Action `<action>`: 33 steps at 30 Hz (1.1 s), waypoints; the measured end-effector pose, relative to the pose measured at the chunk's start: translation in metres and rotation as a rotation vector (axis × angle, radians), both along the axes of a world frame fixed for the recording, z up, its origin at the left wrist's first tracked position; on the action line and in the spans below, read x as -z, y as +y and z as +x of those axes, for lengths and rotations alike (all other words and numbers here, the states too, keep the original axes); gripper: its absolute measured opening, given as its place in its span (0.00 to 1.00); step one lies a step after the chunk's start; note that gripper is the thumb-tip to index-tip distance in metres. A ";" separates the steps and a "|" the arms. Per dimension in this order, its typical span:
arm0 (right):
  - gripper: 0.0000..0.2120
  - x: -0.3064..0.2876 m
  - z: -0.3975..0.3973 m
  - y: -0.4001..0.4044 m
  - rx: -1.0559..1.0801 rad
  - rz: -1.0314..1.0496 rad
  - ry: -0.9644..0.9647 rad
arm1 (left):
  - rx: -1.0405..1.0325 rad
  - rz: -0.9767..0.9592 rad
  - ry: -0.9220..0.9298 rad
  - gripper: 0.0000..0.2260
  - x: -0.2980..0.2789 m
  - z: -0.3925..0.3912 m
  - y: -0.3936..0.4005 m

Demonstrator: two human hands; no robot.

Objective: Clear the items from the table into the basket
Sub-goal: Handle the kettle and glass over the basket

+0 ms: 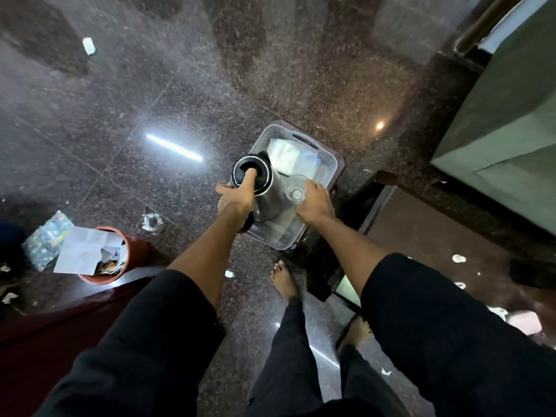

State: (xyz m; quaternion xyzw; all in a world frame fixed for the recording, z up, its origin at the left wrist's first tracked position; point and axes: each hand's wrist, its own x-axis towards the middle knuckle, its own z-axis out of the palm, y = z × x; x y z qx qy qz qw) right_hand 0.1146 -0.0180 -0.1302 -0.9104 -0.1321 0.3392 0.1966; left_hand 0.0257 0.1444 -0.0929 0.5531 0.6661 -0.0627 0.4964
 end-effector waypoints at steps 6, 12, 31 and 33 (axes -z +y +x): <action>0.48 0.017 0.009 0.008 -0.033 -0.008 0.007 | 0.048 0.069 -0.004 0.42 0.005 -0.013 -0.013; 0.57 0.029 0.013 0.013 -0.043 -0.003 -0.013 | 0.123 0.221 -0.065 0.39 0.011 -0.029 -0.027; 0.43 0.050 0.022 0.000 -0.059 0.049 -0.104 | 0.225 0.299 -0.260 0.26 0.020 -0.031 0.015; 0.44 0.051 0.020 -0.003 -0.054 0.055 -0.082 | 0.287 0.304 -0.260 0.27 0.016 -0.031 0.028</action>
